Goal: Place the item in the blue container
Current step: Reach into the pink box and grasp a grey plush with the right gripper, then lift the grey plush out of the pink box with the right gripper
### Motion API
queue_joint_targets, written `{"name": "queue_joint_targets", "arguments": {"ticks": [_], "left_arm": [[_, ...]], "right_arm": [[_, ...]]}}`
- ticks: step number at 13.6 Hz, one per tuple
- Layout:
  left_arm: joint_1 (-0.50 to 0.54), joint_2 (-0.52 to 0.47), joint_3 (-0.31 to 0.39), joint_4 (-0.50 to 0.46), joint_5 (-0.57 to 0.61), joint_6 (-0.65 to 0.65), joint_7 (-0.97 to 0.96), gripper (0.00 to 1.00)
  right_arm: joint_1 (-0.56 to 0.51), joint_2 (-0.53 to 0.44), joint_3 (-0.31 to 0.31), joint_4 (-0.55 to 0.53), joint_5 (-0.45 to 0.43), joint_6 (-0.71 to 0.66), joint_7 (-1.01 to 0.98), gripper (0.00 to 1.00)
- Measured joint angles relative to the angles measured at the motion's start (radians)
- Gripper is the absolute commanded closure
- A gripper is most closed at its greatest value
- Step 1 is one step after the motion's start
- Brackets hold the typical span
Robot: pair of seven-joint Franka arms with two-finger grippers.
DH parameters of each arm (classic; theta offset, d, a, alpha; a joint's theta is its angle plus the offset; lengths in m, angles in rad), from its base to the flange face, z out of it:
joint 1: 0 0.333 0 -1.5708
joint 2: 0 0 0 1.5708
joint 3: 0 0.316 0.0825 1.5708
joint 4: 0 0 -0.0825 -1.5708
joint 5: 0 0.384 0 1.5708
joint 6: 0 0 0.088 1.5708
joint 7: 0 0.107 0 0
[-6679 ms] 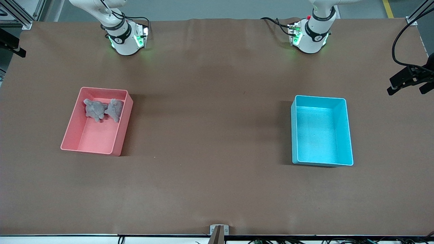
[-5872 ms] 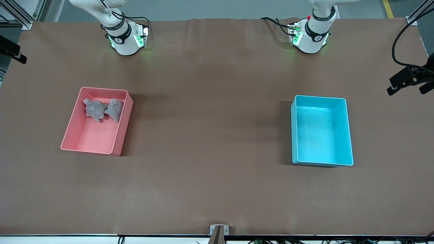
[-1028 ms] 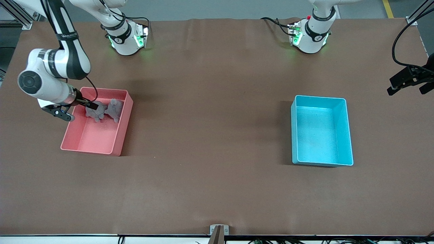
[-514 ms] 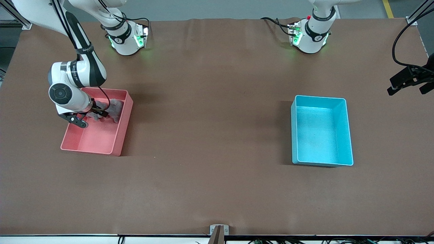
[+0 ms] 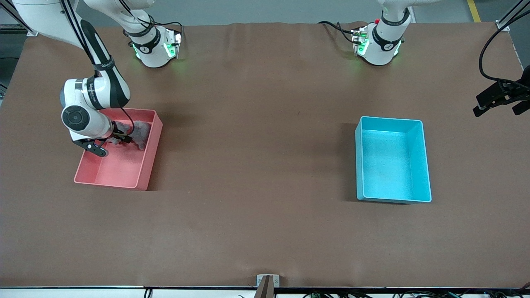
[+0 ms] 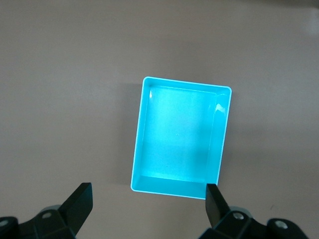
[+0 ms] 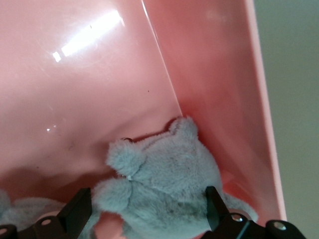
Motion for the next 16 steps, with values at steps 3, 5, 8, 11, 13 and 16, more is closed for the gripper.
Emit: {"name": "queue_joint_targets", "arguments": {"ticks": [3, 5, 8, 11, 13, 16], "left_arm": [[0.0, 0.0, 0.0, 0.0, 0.0, 0.0, 0.0, 0.0], [0.0, 0.0, 0.0, 0.0, 0.0, 0.0, 0.0, 0.0], [0.0, 0.0, 0.0, 0.0, 0.0, 0.0, 0.0, 0.0], [0.0, 0.0, 0.0, 0.0, 0.0, 0.0, 0.0, 0.0], [0.0, 0.0, 0.0, 0.0, 0.0, 0.0, 0.0, 0.0], [0.0, 0.0, 0.0, 0.0, 0.0, 0.0, 0.0, 0.0]], "right_arm": [[0.0, 0.005, 0.0, 0.001, -0.001, -0.002, 0.0, 0.42], [-0.001, 0.005, -0.001, 0.005, -0.002, -0.009, 0.0, 0.6], [-0.002, 0.005, -0.001, 0.01, -0.002, -0.01, 0.001, 0.87], [-0.005, 0.005, -0.001, 0.014, -0.002, -0.01, 0.003, 1.0], [-0.005, 0.005, -0.001, 0.014, -0.002, -0.01, 0.003, 1.0], [-0.005, 0.005, -0.001, 0.042, -0.002, -0.075, 0.004, 1.0]]}}
